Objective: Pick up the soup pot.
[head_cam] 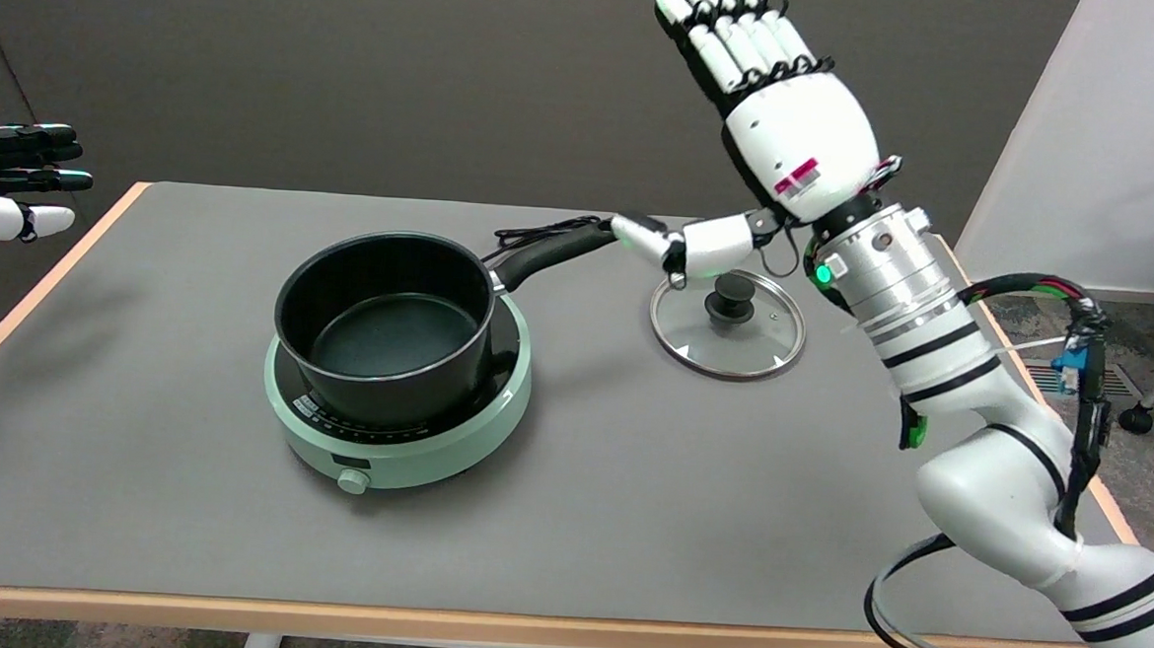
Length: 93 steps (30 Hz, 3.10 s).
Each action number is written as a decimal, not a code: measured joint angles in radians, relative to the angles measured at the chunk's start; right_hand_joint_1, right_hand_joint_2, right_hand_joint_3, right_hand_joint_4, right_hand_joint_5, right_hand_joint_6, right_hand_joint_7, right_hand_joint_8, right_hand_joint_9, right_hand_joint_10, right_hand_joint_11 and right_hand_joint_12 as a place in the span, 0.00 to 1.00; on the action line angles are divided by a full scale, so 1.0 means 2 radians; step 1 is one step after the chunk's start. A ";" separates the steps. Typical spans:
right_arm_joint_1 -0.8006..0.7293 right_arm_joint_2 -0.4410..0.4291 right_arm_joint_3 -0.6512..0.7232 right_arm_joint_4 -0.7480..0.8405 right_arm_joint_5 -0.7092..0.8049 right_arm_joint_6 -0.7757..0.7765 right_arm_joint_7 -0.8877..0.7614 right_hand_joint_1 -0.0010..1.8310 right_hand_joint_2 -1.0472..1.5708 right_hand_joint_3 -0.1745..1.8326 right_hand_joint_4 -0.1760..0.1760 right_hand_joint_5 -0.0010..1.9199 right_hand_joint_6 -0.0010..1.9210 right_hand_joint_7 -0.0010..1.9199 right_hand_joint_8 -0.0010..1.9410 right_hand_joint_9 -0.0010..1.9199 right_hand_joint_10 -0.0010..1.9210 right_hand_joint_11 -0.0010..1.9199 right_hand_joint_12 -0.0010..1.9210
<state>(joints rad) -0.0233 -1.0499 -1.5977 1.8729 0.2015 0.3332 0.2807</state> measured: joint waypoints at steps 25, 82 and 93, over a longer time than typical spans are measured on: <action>-0.019 0.010 -0.014 0.001 -0.017 0.020 -0.017 0.30 0.61 0.56 0.72 0.17 0.08 0.20 0.08 0.22 0.12 0.13 0.23; 0.117 -0.063 -0.144 -0.067 -0.124 -0.141 -0.020 0.60 0.15 0.47 1.00 0.02 0.02 0.02 0.02 0.02 0.02 0.02 0.02; 0.119 -0.106 -0.156 -0.086 -0.185 -0.170 -0.020 0.60 0.14 0.55 1.00 0.02 0.02 0.02 0.02 0.02 0.02 0.02 0.02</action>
<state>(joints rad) 0.2138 -1.2625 -1.9107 1.7014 -0.1690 -0.0070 0.2408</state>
